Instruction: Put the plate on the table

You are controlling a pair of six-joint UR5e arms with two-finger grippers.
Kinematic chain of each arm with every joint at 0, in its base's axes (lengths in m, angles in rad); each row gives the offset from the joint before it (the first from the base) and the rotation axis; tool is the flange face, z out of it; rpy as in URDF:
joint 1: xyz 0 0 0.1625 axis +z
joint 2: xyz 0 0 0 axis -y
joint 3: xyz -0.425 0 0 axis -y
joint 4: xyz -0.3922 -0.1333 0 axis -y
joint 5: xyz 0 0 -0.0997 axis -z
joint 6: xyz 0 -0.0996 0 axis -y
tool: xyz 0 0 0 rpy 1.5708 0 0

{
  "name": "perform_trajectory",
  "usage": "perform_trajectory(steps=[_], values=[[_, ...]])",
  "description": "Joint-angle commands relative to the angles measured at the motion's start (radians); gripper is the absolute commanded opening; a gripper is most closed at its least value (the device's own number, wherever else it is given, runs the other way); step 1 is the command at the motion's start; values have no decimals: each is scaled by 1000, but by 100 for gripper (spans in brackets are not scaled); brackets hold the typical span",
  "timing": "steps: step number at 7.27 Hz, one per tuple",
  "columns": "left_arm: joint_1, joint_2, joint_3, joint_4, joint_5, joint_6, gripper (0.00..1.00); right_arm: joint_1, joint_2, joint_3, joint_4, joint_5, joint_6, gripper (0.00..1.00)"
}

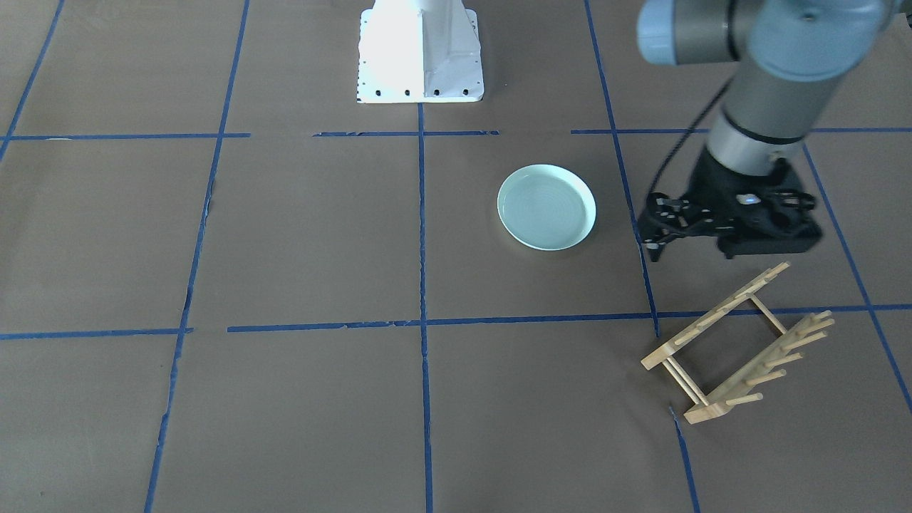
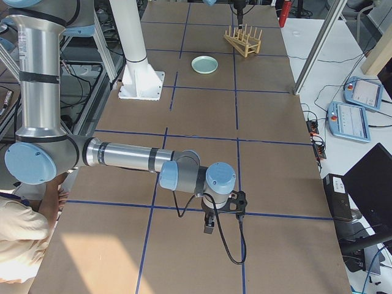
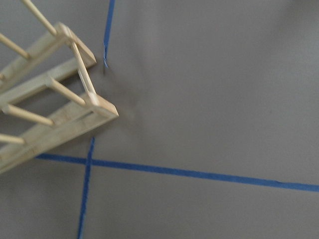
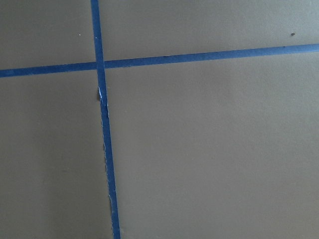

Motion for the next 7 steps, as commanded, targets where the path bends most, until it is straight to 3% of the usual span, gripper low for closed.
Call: perform_trajectory(steps=[1,3,5,7], values=[[-287,174,57,-36,-106,561,100,0,0,0,0,0,0,100],[-473,258,184,-53,-114,860,100,0,0,0,0,0,0,100],[-497,480,218,-198,-122,803,100,0,0,-2,0,0,0,100],[-515,489,301,-298,-126,752,100,0,0,0,0,0,0,100]])
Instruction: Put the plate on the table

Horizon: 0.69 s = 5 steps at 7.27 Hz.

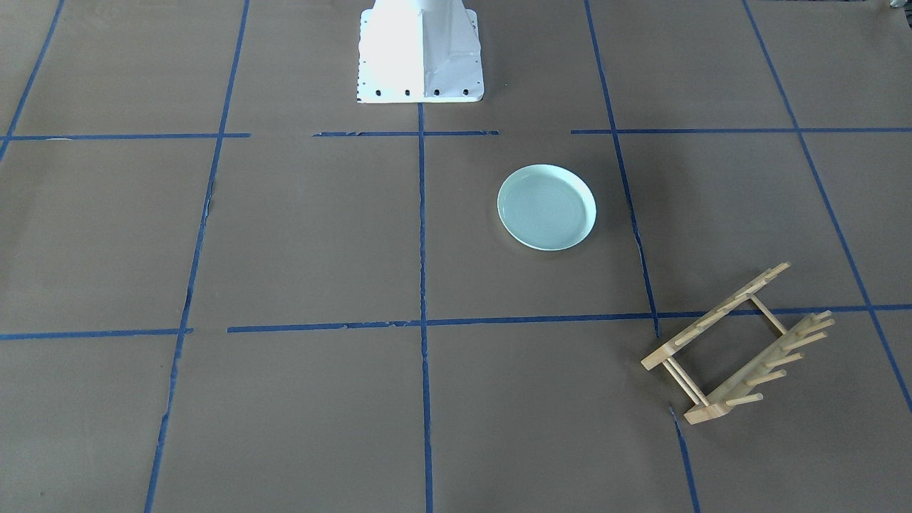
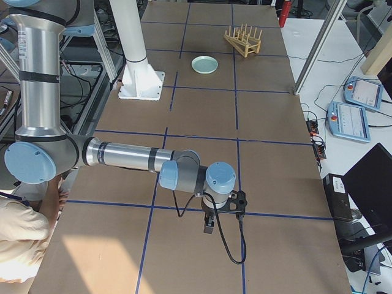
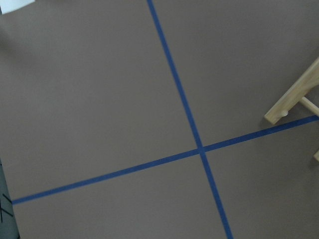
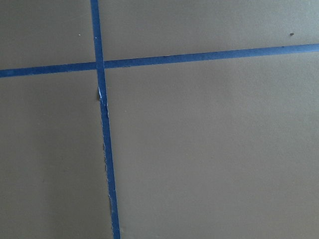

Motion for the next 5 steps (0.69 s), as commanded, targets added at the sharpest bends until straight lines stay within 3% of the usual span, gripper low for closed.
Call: perform_trajectory(steps=[1,3,5], values=[[-13,34,47,-43,-12,-24,100,0,0,-1,0,0,0,100],[-16,76,32,-45,-160,-36,100,0,0,1,0,0,0,100],[-16,77,6,-54,-168,-30,100,0,0,1,0,0,0,100]])
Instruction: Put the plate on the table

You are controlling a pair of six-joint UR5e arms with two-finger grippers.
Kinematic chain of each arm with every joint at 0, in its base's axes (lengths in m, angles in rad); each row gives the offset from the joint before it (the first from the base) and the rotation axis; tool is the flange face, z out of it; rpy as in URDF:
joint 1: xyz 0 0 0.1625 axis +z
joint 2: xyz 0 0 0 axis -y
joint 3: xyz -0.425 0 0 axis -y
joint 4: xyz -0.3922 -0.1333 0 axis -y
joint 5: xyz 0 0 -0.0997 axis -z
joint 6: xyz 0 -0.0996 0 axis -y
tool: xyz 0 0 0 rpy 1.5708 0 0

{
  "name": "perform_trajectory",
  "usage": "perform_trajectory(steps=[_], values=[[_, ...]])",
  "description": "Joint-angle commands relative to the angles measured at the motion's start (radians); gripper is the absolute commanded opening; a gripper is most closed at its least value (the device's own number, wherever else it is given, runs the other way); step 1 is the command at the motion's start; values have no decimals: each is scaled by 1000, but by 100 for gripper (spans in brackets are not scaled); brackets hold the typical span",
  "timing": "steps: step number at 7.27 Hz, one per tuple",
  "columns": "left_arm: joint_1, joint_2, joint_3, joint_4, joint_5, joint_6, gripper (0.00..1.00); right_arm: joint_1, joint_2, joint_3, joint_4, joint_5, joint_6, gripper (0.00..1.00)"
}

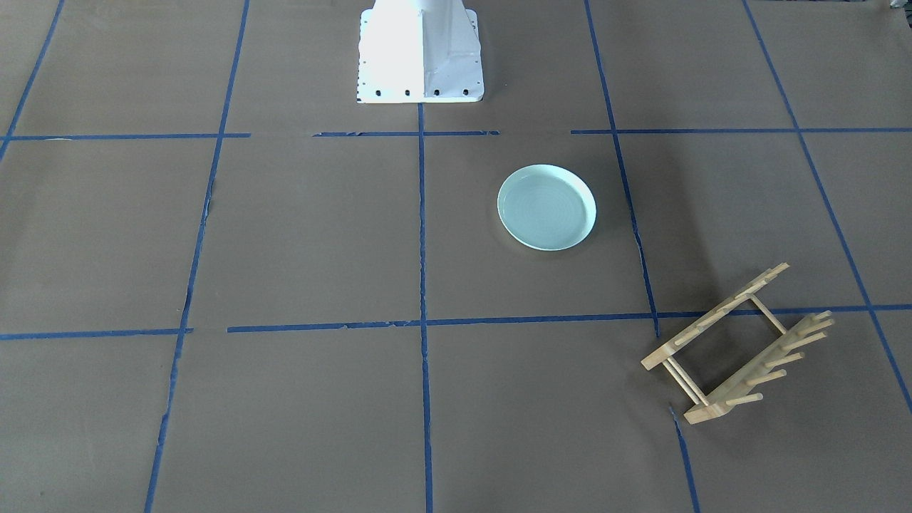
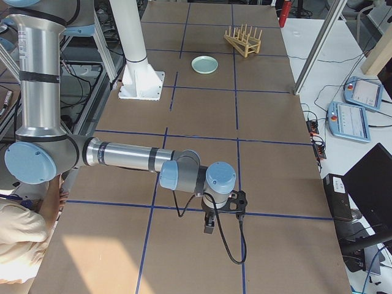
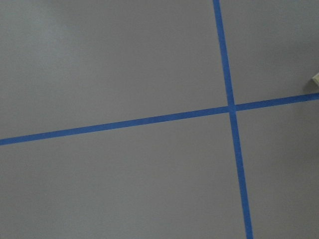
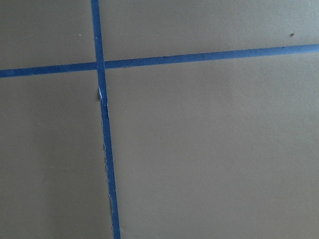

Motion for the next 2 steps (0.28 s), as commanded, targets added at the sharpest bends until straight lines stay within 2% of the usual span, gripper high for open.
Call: perform_trajectory(steps=[1,2], values=[[-1,-5,-24,-4,-13,4,100,0,0,0,0,0,0,100],[-1,3,-46,-4,-13,4,100,0,0,0,0,0,0,100]])
